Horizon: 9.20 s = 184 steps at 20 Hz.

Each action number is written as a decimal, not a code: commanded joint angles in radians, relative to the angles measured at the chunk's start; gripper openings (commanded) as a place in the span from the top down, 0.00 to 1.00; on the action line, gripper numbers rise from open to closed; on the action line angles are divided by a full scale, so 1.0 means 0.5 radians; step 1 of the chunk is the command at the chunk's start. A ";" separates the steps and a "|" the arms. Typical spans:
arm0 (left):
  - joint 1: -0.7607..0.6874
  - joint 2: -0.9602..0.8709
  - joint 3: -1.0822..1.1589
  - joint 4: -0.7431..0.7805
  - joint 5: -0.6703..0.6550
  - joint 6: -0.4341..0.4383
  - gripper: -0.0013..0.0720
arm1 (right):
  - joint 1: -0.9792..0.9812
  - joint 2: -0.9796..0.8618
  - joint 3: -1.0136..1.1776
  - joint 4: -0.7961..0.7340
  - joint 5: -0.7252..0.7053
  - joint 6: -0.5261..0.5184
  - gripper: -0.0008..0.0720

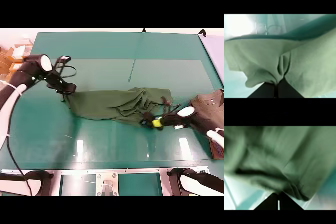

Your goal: Fold the shirts.

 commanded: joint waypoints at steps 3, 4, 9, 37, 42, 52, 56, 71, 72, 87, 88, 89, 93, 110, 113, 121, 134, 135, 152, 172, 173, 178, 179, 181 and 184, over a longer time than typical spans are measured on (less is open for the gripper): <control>0.275 0.027 0.070 -0.776 -0.290 0.047 0.95 | -0.430 0.128 0.536 0.083 0.570 -0.170 0.97; 0.313 0.039 0.114 -1.012 -0.329 0.062 0.95 | -0.430 0.163 0.745 0.132 0.700 -0.169 0.97; 0.564 0.214 0.545 -2.532 -0.307 0.065 0.95 | -0.538 0.288 2.258 0.199 0.927 0.062 0.97; 0.091 0.323 -0.368 -1.708 1.114 0.271 0.95 | -0.484 -0.056 1.038 0.196 -0.002 -0.156 0.97; 0.130 -0.317 -0.212 -2.468 1.010 0.843 0.95 | -0.488 -0.685 1.283 0.201 0.042 -0.200 0.97; 0.832 -0.207 -0.045 -1.643 -0.815 0.595 0.16 | -1.050 -0.381 1.156 -0.266 1.084 -0.199 0.54; 0.832 0.167 -0.814 -1.466 -0.672 0.695 0.16 | -1.257 0.131 0.468 -0.449 1.086 0.080 0.53; 0.181 0.374 -1.702 -1.520 0.134 0.724 0.23 | -1.287 0.642 -0.381 -0.738 0.886 0.326 0.37; 0.175 0.374 -1.702 -1.554 0.163 0.733 0.53 | -1.287 0.642 -0.371 -0.738 0.887 0.326 0.37; 0.174 0.375 -1.684 -1.725 0.235 0.882 0.95 | -1.190 0.304 -0.407 -0.531 0.766 0.107 0.44; 0.174 0.375 -1.659 -1.727 0.235 0.881 0.95 | -1.158 0.261 -0.418 -0.517 0.765 0.106 0.46; 0.174 0.375 -1.625 -1.726 0.225 0.881 0.95 | -1.127 0.220 -0.423 -0.485 0.766 0.078 0.56; 0.174 0.437 -1.303 -1.723 0.002 0.811 0.95 | -1.096 0.202 -0.277 0.080 0.864 -0.243 0.97; 0.174 1.104 1.784 -0.908 0.033 0.238 0.95 | -1.128 0.613 2.841 0.968 0.436 -0.139 0.97; 0.174 1.127 1.783 -0.883 0.019 0.307 0.95 | -1.128 0.632 2.824 0.826 0.480 -0.114 0.97; 0.174 1.021 0.907 -0.797 0.262 0.439 0.95 | -1.124 0.613 1.936 0.699 0.557 -0.247 0.97; 0.173 -0.653 0.841 -1.678 0.601 0.916 0.95 | -0.586 -0.626 1.131 0.724 -0.318 -0.746 0.97; 0.173 -0.684 0.841 -1.678 0.592 0.914 0.95 | -0.575 -0.703 1.186 0.723 -0.317 -0.745 0.97; 0.743 -0.675 0.875 -1.634 -0.970 0.330 0.24 | -1.309 -0.443 0.842 -0.623 1.088 -0.120 0.50; 0.748 -0.010 -1.051 -1.318 -0.330 0.573 0.24 | -1.205 -0.451 0.640 -0.473 0.797 -0.161 0.97; 0.747 -0.010 -1.122 -1.342 -0.286 0.578 0.24 | -1.203 -0.452 0.633 -0.481 0.796 -0.160 0.97; 0.539 -0.010 -1.322 -1.534 -0.076 0.686 0.49 | -1.157 -0.452 0.622 -0.479 0.782 -0.168 0.97; 0.451 -0.010 -1.322 -1.528 -0.012 0.667 0.49 | -1.151 -0.452 0.622 -0.479 0.782 -0.168 0.97; 0.278 -0.010 -1.322 -1.485 0.147 0.599 0.49 | -1.124 -0.451 0.622 -0.480 0.784 -0.168 0.97; 0.101 -0.010 -1.322 -1.477 0.309 0.510 0.49 | -1.095 -0.451 0.622 -0.478 0.782 -0.168 0.97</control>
